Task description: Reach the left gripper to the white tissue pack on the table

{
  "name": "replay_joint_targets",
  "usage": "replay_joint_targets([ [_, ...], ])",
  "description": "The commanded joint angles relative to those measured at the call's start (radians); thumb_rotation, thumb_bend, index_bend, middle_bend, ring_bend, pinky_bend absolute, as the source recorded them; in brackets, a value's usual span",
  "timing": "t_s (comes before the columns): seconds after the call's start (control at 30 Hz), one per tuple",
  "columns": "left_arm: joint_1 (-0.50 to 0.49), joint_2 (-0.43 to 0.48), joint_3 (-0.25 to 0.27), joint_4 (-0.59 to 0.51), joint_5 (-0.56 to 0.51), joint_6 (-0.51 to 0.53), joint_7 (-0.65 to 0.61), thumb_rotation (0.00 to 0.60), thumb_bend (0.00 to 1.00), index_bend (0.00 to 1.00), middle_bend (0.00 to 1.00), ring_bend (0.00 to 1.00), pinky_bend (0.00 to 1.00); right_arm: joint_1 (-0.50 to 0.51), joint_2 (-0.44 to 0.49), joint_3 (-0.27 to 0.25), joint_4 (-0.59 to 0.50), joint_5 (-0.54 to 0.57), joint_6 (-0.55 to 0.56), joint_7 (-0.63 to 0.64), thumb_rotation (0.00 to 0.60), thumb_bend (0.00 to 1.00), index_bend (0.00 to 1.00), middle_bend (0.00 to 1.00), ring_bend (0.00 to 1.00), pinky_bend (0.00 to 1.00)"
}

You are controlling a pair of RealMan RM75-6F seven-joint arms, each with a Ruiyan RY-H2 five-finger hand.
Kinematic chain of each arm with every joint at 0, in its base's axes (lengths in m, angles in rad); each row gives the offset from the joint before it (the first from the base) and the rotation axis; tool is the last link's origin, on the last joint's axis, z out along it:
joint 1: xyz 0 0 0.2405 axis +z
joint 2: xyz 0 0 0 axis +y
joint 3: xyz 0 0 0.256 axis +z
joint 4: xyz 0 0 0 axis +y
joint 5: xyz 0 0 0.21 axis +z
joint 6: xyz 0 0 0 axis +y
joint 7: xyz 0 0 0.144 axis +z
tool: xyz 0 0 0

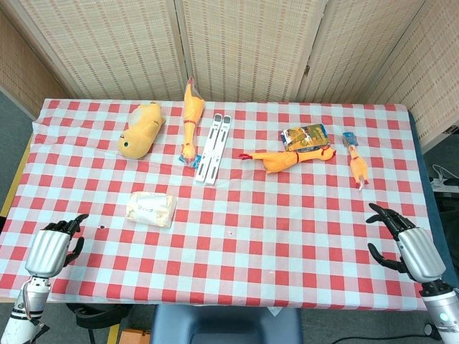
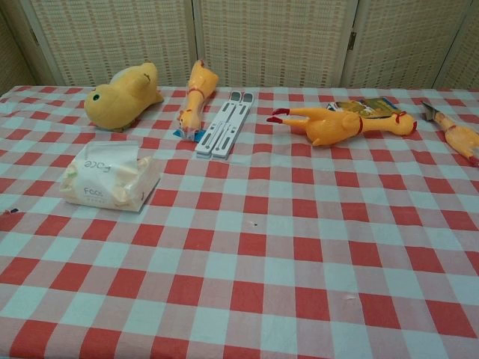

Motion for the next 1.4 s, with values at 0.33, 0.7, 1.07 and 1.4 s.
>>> replay_joint_targets([
  [0.33,-0.002,-0.004,-0.001,0.011,0.004,0.004,0.004,0.600,0.48,0.25,0.45,0.43,0.47,0.018,0.016,-0.013,-0.022,0.005,-0.052,-0.007,0.600,0.31,0.12,0.32,0.16,0.32],
  [0.7,-0.094,0.011,0.009,-0.010,0.057,-0.101,0.082,0.600,0.48,0.15,0.51,0.56,0.62,0.040,0.052,-0.047,-0.045,-0.017,-0.114,0.001,0.600,0.31,0.14,0.32,0.16,0.32],
  [1.07,-0.269,-0.085,-0.084,0.028,-0.082,-0.382,0.135,0.600,0.48,0.14,0.87,0.93,0.93,0.035,0.067,-0.046,-0.047,-0.015,-0.094,0.027,0.600,0.31,0.14,0.32,0.16,0.32],
  [1.4,-0.341,-0.196,-0.125,0.125,-0.142,-0.419,0.205,0.600,0.48,0.11,0.88,0.93,0.93,0.038,0.084,-0.053,-0.051,-0.020,-0.101,0.045,0.600,0.31,0.14,0.32,0.16,0.32],
])
